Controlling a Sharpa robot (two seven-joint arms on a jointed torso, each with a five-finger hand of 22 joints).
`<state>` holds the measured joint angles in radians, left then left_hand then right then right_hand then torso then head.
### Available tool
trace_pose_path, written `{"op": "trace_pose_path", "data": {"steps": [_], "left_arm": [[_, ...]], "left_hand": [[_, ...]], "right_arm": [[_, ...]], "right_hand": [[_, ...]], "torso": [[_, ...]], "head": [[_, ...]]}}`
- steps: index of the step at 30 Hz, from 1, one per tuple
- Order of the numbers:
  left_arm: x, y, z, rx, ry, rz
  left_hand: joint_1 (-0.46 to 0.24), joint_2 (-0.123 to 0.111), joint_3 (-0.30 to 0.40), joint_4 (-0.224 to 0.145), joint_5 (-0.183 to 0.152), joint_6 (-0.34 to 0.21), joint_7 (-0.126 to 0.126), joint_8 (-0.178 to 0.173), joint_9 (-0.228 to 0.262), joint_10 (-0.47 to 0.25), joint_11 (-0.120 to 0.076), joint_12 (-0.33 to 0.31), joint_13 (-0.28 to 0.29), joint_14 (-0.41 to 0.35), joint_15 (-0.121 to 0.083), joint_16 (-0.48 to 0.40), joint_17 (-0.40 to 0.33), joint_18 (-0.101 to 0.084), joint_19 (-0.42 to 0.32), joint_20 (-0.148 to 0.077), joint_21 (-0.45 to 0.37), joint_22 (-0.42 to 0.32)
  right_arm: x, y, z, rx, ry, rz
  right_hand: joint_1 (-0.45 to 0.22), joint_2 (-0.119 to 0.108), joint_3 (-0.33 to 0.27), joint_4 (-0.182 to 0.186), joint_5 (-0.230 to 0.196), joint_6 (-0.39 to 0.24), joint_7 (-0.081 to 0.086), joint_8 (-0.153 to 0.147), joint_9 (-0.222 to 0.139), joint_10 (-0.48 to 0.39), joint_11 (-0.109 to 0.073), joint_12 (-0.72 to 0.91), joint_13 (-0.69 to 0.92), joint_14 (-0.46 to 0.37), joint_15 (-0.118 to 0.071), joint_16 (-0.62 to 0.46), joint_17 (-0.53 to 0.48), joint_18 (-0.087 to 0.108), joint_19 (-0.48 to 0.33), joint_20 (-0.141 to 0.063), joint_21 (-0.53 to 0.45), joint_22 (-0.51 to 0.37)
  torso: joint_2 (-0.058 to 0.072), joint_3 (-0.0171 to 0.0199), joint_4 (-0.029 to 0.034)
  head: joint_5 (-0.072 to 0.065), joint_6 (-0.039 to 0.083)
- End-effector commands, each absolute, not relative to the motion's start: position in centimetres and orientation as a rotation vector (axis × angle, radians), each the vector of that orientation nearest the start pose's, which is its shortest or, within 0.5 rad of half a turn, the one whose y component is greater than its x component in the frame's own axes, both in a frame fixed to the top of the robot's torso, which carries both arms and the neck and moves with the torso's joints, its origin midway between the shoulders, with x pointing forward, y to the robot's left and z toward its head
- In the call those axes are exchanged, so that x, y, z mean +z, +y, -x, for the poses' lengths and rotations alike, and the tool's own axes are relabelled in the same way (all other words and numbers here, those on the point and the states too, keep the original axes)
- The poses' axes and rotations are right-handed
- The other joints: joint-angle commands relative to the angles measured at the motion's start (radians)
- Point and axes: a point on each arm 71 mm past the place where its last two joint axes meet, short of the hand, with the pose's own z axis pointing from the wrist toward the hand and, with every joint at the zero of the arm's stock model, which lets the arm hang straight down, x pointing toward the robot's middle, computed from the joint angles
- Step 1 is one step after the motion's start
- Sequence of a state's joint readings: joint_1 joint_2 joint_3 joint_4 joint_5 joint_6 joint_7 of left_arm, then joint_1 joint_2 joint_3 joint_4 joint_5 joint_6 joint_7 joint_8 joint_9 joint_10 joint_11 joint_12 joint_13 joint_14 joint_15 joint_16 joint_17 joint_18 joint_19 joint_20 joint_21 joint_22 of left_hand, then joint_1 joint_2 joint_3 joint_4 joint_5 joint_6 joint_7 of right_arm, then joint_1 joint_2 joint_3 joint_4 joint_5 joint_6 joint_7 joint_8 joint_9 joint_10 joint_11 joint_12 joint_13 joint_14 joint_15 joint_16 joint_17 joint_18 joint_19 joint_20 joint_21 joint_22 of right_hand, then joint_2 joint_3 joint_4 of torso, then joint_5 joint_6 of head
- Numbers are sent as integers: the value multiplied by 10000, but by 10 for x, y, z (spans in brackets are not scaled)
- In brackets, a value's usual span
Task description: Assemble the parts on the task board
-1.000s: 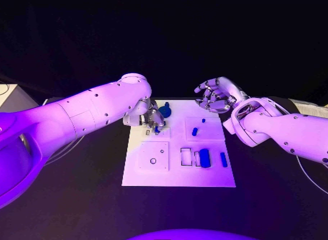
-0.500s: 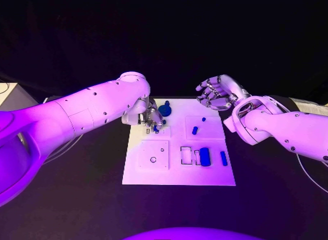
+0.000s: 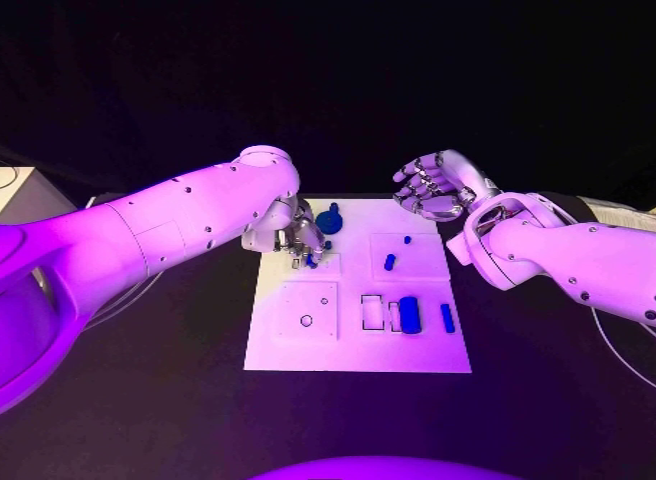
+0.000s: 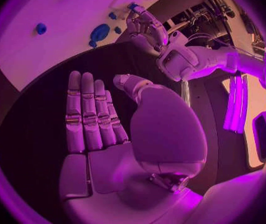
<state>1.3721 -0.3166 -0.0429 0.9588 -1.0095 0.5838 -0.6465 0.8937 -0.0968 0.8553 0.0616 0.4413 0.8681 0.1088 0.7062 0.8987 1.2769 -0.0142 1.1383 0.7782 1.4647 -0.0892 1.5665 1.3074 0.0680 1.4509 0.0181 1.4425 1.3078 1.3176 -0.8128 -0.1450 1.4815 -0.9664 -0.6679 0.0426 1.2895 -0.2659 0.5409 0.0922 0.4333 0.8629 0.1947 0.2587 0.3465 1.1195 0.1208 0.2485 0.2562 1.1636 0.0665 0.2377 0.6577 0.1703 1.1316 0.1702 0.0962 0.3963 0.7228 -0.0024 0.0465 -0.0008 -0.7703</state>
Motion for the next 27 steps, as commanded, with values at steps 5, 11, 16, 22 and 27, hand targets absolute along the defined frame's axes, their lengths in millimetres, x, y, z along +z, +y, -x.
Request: {"op": "trace_pose_path", "data": {"steps": [5,11,16,22,27], "left_arm": [[-177,101,-564,-1893,25800,-883],[-178,101,-564,-1895,25781,-834],[-178,101,-564,-1902,25783,-813],[-180,101,-565,-1857,25814,-808],[-181,101,-565,-1812,25853,-827]], "left_hand": [[9,141,1111,-1147,813,954,-865,12,15,391,-331,30,16,1061,-69,43,2634,-185,79,-12,64,638],[4,136,1110,-1154,832,965,-868,10,23,395,-334,27,16,1061,-70,43,2634,-185,77,-13,63,636],[2,135,1110,-1155,837,967,-868,8,25,397,-334,28,19,1061,-70,43,2634,-182,70,-14,55,622],[2,135,1110,-1155,837,967,-868,8,25,397,-334,28,19,1061,-70,43,2634,-182,70,-14,55,622],[-4,134,1109,-1157,851,975,-870,4,34,397,-334,19,11,1061,-72,43,2634,-181,68,-16,53,620]], "right_arm": [[-148,-211,-505,8558,13953,-2898],[-148,-211,-506,8566,13968,-2904],[-148,-210,-506,8582,13985,-2897],[-148,-211,-505,8588,13997,-2896],[-148,-211,-505,8598,14015,-2889]], "right_hand": [[-102,-20,54,-20,48,-28,101,-65,-19,-15,87,-88,-159,-87,59,-235,-138,120,-62,71,-187,-263],[-101,-21,56,-22,51,-34,106,-66,-19,-22,94,-104,-186,-89,65,-268,-159,122,-61,80,-209,-305],[-110,-26,60,-22,57,-52,123,-67,-21,-48,117,-156,-276,-122,96,-384,-229,122,-84,114,-282,-448],[-113,-28,60,-21,57,-54,127,-66,-21,-53,122,-166,-295,-130,103,-408,-243,122,-91,121,-294,-478],[-118,-31,59,-20,58,-62,133,-67,-21,-60,129,-181,-326,-142,114,-448,-266,123,-106,133,-311,-531]], "torso": [[10,2,-11],[6,5,0],[18,6,-10],[17,10,-11],[7,14,-7]], "head": [[30,-11],[-3,-41],[7,-59],[19,-111],[17,-155]]}}
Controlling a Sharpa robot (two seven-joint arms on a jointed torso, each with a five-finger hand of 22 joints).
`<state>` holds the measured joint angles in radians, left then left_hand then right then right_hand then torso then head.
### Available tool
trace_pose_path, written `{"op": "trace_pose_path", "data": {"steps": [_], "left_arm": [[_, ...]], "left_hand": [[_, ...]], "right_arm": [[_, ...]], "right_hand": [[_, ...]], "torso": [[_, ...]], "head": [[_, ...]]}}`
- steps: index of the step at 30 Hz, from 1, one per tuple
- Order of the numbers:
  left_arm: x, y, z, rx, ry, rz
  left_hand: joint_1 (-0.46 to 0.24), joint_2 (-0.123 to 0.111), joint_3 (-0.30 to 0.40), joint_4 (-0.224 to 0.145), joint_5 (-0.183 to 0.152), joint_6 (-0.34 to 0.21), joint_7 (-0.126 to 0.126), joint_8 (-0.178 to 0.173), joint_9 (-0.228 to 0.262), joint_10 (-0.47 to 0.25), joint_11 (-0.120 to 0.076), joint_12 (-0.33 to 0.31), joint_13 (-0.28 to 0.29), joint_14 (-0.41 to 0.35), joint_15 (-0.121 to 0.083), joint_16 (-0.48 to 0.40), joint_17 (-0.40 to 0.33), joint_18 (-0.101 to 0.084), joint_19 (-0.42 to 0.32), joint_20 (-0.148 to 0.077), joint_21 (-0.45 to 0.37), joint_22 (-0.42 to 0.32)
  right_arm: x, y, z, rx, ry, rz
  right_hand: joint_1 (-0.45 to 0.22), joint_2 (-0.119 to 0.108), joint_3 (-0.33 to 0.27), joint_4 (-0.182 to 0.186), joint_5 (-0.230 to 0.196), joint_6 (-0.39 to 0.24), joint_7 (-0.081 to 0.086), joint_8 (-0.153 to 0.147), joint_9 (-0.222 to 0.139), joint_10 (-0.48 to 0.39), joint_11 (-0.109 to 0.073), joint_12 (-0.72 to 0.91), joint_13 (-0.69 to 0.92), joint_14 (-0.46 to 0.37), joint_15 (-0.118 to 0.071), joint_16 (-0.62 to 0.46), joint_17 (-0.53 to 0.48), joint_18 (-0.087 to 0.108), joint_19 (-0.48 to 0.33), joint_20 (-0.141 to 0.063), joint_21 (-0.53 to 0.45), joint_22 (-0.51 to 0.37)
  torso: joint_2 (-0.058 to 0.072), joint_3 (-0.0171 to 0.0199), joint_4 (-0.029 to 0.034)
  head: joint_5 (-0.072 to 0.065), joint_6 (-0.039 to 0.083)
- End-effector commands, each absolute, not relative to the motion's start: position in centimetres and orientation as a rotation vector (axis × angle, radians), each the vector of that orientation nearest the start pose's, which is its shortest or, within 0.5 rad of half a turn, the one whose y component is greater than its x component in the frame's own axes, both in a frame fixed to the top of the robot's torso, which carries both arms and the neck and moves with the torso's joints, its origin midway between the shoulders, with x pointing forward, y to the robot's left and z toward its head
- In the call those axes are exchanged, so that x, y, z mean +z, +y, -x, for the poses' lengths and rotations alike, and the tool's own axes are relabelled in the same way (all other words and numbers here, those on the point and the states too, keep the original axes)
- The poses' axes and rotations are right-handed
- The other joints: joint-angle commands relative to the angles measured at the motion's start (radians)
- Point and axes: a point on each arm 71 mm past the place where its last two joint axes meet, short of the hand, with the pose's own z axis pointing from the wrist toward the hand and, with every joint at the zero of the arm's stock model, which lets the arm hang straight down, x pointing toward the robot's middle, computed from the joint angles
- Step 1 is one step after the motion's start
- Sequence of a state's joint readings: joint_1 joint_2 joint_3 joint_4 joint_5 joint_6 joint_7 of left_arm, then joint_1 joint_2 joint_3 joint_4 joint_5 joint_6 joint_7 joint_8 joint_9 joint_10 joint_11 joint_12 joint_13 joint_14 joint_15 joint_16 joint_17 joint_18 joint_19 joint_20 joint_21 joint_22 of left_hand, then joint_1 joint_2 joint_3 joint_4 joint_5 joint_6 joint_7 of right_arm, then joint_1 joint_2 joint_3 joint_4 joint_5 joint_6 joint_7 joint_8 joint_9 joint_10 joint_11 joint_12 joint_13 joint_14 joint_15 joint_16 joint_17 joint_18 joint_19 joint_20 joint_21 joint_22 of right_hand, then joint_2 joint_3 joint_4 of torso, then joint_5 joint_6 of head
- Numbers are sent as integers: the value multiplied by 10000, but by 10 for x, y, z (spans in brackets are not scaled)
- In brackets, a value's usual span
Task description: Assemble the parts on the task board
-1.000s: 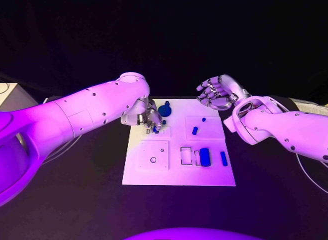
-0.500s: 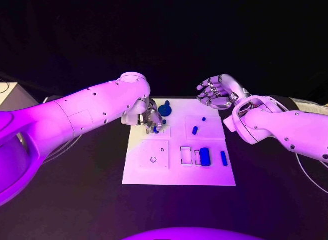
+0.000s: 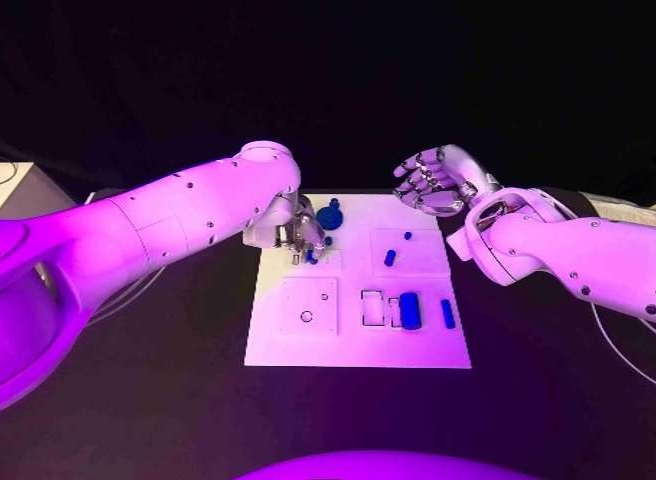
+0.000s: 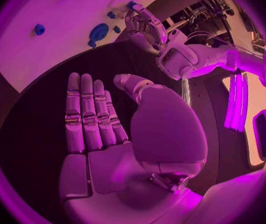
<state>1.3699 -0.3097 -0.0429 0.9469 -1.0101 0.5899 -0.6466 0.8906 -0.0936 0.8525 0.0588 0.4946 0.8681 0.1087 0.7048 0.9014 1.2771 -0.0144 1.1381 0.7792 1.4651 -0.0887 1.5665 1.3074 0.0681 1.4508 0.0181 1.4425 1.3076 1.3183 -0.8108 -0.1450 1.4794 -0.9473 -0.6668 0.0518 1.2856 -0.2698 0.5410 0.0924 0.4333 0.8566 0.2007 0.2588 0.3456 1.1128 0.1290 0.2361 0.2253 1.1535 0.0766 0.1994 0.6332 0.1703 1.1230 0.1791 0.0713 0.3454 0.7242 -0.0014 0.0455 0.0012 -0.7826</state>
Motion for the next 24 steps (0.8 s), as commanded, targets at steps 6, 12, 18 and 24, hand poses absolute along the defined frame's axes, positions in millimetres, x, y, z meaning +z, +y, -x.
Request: {"op": "trace_pose_path", "data": {"steps": [6,12,18,24], "left_arm": [[-183,101,-564,-1729,25878,-849],[-189,101,-562,-1577,26009,-998],[-192,102,-561,-1463,26076,-1079],[-193,101,-561,-1466,26038,-1054]], "left_hand": [[27,102,1136,-1130,319,975,-869,18,7,395,-333,22,1,1057,-76,43,2634,-181,68,-16,54,621],[27,102,1136,-1130,319,975,-869,18,7,395,-333,22,1,1057,-76,43,2634,-181,68,-16,54,621],[24,105,1136,-1134,332,984,-872,12,18,402,-336,21,8,1057,-78,43,2634,-184,74,-18,61,632],[24,105,1136,-1134,332,984,-872,12,18,402,-336,21,8,1057,-78,43,2634,-184,74,-18,61,632]], "right_arm": [[-148,-210,-505,8610,14035,-2881],[-148,-210,-505,8630,14058,-2871],[-148,-210,-505,8639,14078,-2869],[-149,-210,-505,8648,14100,-2865]], "right_hand": [[-80,8,58,-21,58,0,74,-68,-13,7,49,-60,-21,-43,14,-69,-24,123,-20,47,-63,-28],[-87,7,55,-17,58,-1,77,-67,-13,6,52,-66,-35,-49,20,-88,-35,123,-28,53,-69,-54],[-87,7,55,-17,58,-1,77,-67,-13,6,52,-66,-35,-49,20,-88,-35,123,-28,53,-69,-54],[-95,5,52,-12,65,-2,80,-66,-13,5,56,-72,-51,-53,26,-107,-46,123,-35,60,-74,-82]], "torso": [[-7,2,6],[-12,-1,2],[-15,2,8],[-19,0,5]], "head": [[-12,-55],[-12,-100],[-18,-123],[-26,-116]]}}
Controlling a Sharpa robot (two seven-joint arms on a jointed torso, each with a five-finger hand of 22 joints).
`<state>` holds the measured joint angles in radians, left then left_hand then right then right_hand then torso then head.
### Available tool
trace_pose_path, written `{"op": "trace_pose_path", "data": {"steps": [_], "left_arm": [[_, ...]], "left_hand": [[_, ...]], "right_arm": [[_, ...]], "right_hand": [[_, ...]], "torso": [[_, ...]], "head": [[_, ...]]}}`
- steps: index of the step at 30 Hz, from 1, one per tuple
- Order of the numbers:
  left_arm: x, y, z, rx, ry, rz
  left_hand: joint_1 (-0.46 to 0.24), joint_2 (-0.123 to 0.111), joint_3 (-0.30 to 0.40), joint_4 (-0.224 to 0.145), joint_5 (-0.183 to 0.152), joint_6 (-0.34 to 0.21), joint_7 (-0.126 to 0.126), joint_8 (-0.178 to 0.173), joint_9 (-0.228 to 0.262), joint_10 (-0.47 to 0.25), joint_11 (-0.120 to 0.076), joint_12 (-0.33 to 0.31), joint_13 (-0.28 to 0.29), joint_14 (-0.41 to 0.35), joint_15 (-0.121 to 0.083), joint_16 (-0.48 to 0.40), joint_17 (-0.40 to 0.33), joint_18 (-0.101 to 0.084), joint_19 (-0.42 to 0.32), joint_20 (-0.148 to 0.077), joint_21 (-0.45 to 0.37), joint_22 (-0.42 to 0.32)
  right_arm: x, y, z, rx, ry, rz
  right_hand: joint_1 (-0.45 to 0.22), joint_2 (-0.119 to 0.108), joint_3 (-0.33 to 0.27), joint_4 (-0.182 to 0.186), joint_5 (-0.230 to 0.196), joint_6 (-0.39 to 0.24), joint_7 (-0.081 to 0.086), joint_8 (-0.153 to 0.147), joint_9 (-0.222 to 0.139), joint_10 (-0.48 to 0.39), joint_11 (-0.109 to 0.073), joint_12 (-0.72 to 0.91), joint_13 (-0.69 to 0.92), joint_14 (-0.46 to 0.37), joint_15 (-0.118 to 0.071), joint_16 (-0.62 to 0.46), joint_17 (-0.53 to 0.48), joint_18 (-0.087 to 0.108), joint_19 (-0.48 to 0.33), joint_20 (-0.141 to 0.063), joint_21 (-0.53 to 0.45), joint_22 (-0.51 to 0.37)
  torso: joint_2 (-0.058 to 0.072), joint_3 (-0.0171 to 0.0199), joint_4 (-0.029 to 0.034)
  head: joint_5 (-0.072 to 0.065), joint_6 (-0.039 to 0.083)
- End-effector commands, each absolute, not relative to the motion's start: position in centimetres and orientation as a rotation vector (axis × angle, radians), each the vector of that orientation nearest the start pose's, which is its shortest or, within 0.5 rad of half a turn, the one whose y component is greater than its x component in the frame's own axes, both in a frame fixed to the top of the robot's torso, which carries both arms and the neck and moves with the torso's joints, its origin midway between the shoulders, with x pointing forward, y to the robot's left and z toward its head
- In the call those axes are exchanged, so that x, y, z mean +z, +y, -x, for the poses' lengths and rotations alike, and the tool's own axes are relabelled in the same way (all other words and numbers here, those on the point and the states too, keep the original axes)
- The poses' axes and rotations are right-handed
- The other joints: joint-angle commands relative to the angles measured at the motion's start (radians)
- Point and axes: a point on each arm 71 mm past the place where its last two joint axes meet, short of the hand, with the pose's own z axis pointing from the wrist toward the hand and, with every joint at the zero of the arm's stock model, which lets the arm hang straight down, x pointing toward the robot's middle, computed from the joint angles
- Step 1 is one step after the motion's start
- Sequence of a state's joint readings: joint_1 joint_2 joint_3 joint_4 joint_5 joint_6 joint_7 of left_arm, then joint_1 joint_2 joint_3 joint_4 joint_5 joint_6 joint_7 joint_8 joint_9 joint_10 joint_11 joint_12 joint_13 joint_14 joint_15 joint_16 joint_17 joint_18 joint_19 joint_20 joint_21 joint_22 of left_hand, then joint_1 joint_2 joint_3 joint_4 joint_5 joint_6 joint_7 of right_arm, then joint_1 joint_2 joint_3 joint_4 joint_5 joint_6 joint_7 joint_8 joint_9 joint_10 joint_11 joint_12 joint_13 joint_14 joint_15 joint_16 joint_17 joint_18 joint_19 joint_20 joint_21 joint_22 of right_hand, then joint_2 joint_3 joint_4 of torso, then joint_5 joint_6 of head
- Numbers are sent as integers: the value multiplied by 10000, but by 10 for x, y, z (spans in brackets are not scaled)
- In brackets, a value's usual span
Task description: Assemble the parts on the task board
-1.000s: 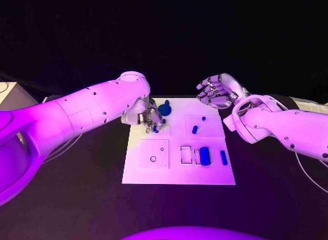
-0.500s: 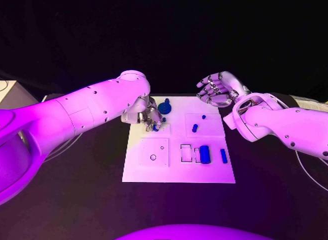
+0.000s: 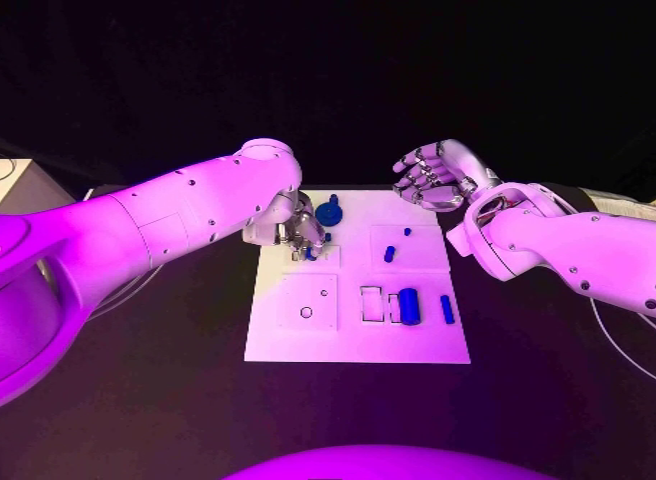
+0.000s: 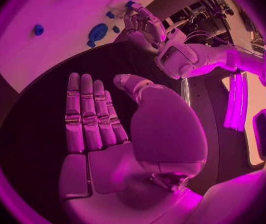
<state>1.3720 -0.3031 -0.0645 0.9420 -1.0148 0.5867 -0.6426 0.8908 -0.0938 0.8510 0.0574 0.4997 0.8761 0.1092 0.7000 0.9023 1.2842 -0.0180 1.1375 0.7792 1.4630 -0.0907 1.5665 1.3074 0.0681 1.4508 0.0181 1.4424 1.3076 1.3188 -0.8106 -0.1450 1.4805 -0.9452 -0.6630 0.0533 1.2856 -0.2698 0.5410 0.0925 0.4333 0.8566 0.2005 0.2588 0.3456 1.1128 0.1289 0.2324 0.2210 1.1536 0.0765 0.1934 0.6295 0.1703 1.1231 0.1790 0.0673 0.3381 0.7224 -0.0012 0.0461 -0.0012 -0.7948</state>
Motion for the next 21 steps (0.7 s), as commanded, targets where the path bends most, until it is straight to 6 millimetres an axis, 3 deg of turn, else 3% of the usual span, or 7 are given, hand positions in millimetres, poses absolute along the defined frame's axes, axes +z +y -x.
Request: {"op": "trace_pose_path", "data": {"steps": [1,6,9,13,21], "left_arm": [[-193,101,-561,-1470,26030,-1049],[-194,100,-561,-1508,25987,-960],[-195,100,-561,-1544,25957,-870],[-197,99,-560,-1620,25925,-758],[-200,99,-560,-1672,25890,-641]], "left_hand": [[22,107,1151,-1119,281,905,-876,60,8,330,-299,27,9,1078,-58,43,2634,-185,74,-18,61,632],[4,100,1134,-1113,282,916,-875,52,23,350,-298,42,45,1078,-59,43,2634,-182,68,-20,54,622],[-177,125,778,-853,146,1019,-902,24,115,461,-306,113,210,1078,-59,43,2634,-190,80,-20,66,654],[-485,-126,-573,-121,-93,1061,-954,-134,310,467,-340,77,289,1078,-86,43,2634,-191,82,-39,44,656],[-469,-438,-2018,652,-217,1171,-979,-348,462,460,-357,62,402,1078,-111,43,2634,-194,100,-65,29,670]], "right_arm": [[-149,-210,-505,8650,14103,-2864],[-149,-209,-505,8662,14118,-2861],[-149,-209,-504,8672,14135,-2857],[-149,-209,-504,8694,14161,-2880],[-149,-209,-504,8705,14197,-2893]], "right_hand": [[-95,5,53,-13,65,-2,82,-66,-13,5,56,-35,-9,-54,26,-46,-8,123,-36,60,-34,-9],[-97,2,52,-12,81,-11,86,-68,-14,-4,63,-48,-34,-66,34,-78,-26,123,-53,71,-40,-54],[-99,0,51,-12,84,-15,89,-69,-15,-8,65,-52,-43,-71,38,-89,-32,123,-59,74,-42,-69],[-109,2,48,-4,84,-34,99,-75,-18,-23,78,-70,-77,-87,51,-129,-53,123,-81,88,-46,-129],[-104,8,52,-5,86,-45,104,-79,-20,-35,84,-82,-97,-96,57,-150,-65,124,-93,96,-47,-161]], "torso": [[2,-2,1],[-3,2,2],[-1,0,2],[-3,1,1],[-5,0,-2]], "head": [[-3,9],[-8,-3],[-13,-2],[-30,-9],[-59,-3]]}}
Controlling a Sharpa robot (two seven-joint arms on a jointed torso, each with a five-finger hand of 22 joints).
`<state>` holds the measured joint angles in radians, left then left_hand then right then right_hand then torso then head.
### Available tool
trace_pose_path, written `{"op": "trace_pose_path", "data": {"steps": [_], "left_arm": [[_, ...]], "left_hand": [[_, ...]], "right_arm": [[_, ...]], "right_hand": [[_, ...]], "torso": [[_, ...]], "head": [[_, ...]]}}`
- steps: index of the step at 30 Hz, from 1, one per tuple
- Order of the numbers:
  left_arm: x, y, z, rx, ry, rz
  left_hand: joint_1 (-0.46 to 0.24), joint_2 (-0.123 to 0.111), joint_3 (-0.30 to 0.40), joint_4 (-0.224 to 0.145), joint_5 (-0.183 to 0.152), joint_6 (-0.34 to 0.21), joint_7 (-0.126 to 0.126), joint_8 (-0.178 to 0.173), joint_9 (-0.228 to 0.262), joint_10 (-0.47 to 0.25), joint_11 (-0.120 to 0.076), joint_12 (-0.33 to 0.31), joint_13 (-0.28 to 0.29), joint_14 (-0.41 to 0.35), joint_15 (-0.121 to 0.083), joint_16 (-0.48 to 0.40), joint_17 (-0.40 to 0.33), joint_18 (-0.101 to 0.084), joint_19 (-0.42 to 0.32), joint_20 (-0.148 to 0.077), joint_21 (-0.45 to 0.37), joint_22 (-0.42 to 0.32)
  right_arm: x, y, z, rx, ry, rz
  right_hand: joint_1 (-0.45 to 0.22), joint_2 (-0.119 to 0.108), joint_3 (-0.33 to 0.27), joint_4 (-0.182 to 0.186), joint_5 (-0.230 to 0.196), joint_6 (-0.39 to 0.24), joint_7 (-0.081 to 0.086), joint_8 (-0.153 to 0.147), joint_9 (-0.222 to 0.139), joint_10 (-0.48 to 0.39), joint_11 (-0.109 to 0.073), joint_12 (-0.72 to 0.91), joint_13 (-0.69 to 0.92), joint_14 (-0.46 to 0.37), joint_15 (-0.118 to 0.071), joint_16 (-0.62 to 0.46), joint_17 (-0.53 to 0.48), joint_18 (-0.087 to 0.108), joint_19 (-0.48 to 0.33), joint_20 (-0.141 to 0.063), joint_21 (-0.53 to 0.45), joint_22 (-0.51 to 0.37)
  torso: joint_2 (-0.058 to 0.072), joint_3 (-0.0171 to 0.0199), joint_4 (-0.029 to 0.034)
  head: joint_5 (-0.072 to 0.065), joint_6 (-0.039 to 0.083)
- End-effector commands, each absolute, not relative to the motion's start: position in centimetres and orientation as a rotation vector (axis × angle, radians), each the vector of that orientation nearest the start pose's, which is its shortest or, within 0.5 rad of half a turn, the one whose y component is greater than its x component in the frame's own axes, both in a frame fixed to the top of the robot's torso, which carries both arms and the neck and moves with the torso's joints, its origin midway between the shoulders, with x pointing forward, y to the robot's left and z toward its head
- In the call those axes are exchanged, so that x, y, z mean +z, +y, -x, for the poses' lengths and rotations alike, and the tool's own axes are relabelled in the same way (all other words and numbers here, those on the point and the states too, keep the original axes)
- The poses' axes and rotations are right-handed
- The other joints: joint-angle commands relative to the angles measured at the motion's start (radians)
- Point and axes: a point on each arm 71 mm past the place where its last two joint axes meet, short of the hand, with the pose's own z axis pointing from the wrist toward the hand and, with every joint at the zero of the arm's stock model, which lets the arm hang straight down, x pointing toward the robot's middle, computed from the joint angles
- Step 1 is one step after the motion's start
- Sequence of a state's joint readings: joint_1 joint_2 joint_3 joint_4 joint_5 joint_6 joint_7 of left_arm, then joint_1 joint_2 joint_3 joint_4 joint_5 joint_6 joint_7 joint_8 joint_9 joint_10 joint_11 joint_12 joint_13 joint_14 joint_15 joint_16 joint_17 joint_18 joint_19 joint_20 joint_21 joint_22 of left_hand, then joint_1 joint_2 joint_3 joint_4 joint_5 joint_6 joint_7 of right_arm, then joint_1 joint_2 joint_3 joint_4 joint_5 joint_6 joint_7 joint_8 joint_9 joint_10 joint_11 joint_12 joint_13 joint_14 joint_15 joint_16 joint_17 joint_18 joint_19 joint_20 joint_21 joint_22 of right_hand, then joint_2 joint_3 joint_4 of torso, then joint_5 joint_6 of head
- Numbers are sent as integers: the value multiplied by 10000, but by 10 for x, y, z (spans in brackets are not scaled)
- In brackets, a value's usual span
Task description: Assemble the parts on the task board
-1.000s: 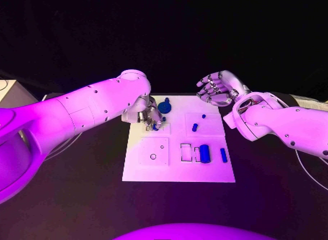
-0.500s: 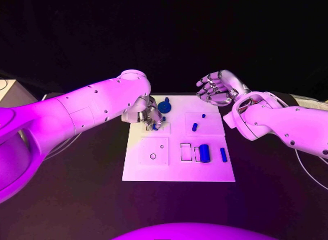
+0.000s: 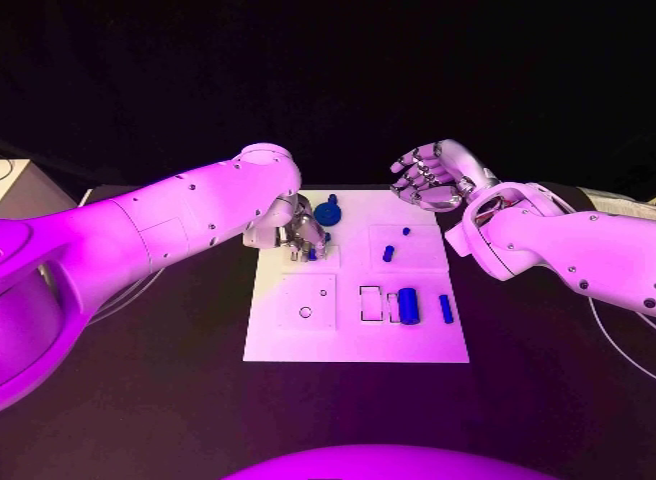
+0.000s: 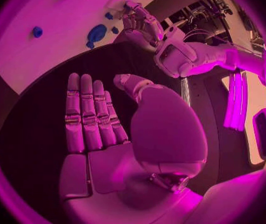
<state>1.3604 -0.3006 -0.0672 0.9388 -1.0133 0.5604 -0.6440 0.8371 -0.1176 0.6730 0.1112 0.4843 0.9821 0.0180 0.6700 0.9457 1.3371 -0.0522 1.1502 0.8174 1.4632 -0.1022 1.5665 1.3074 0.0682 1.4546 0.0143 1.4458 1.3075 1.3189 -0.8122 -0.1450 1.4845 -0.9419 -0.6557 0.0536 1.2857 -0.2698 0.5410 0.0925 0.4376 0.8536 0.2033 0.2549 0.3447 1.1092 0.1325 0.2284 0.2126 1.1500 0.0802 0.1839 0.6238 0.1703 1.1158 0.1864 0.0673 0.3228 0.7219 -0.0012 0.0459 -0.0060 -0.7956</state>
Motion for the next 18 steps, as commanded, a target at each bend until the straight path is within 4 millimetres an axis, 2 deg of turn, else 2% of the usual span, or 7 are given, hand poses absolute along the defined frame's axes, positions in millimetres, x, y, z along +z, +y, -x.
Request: {"op": "trace_pose_path", "data": {"steps": [1,14,18], "left_arm": [[-200,99,-560,-1675,25882,-626],[-200,102,-562,-1674,25623,-354],[-201,105,-562,-1598,25597,-357]], "left_hand": [[78,-217,-320,160,-67,121,-67,-60,36,-67,-15,-63,31,1076,7,43,2634,-196,66,-32,-2,677],[242,-328,-1229,745,-131,210,-76,-190,131,-58,-23,-81,91,1076,-3,43,2634,-201,86,-45,2,706],[328,-426,-1492,875,-160,214,-79,-225,164,-67,-24,-101,84,1076,-7,43,2634,-199,82,-49,-8,698]], "right_arm": [[-149,-209,-504,8706,14202,-2893],[-149,-209,-504,8707,14243,-2899],[-149,-210,-504,8707,14251,-2902]], "right_hand": [[-104,8,52,-6,43,-15,76,-40,-11,1,48,-42,-13,-60,21,-56,-8,124,-21,22,-47,-8],[-125,15,44,11,33,-28,87,-43,-13,-11,60,-56,-45,-70,34,-89,-26,124,-41,36,-47,-65],[-134,14,38,18,29,-32,90,-44,-14,-13,64,-60,-57,-80,41,-106,-34,123,-53,44,-49,-91]], "torso": [[0,2,1],[4,-4,3],[-4,-8,5]], "head": [[-12,6],[-25,50],[-21,52]]}}
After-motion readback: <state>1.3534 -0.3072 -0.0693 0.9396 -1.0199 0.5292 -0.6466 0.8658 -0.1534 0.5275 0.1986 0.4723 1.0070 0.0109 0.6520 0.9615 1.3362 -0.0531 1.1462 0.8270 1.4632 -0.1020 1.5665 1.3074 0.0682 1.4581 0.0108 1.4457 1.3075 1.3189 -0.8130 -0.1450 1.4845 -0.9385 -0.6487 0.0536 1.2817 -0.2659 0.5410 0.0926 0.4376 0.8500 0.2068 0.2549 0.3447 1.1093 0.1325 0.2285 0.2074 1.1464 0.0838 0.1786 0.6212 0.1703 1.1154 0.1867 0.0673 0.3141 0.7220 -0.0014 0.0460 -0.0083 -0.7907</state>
